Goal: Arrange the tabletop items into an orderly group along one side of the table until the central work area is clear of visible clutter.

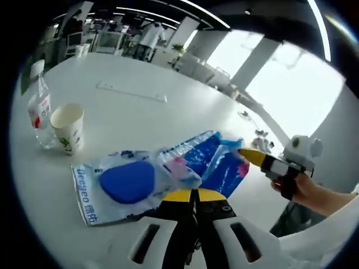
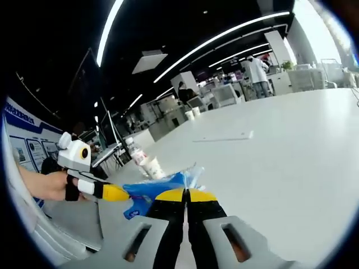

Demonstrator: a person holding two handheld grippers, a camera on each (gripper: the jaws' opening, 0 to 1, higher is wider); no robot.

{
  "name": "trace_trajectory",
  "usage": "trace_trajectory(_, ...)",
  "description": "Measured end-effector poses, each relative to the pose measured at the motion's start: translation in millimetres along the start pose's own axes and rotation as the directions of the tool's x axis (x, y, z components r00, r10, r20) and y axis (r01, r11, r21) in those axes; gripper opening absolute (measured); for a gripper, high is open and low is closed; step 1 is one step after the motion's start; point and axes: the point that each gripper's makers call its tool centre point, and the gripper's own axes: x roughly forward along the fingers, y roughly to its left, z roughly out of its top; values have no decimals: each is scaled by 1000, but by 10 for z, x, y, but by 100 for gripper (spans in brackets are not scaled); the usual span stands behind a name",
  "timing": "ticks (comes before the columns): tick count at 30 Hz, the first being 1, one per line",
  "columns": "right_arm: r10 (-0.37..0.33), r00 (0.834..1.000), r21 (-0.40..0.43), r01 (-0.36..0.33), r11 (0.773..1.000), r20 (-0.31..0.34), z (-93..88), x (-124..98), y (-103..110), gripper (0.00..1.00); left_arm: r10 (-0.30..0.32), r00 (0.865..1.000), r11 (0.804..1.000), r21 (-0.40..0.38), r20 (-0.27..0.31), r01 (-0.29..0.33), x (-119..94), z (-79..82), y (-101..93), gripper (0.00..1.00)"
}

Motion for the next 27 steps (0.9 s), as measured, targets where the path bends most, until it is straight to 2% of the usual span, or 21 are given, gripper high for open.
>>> trace_trajectory(1,-16,1000,9,16,1000,9,19,-31,-35,0,-4,1000,1000,18,-2,4,27,18,-26,0)
trace_trajectory(3,-30,999,26,29,999,29,59,-75,-74,0,-11,1000,1000,7,-4,11,81,47,-54,0)
trace_trajectory(12,-73,996,26,71,997,59,148,-168,-179,0,-28,999,998,56,-24,29,227,158,-160,0)
trace_trajectory(14,-92,995,-8,92,996,46,151,-188,-203,0,-26,999,997,78,-34,29,271,173,-186,0)
trace_trajectory(18,-125,990,-46,128,991,70,203,-258,-241,0,-25,999,996,80,-40,28,382,222,-210,0)
trace_trajectory(27,-170,981,-8,171,985,90,231,-330,-426,0,-35,998,995,90,-46,39,548,308,-269,0)
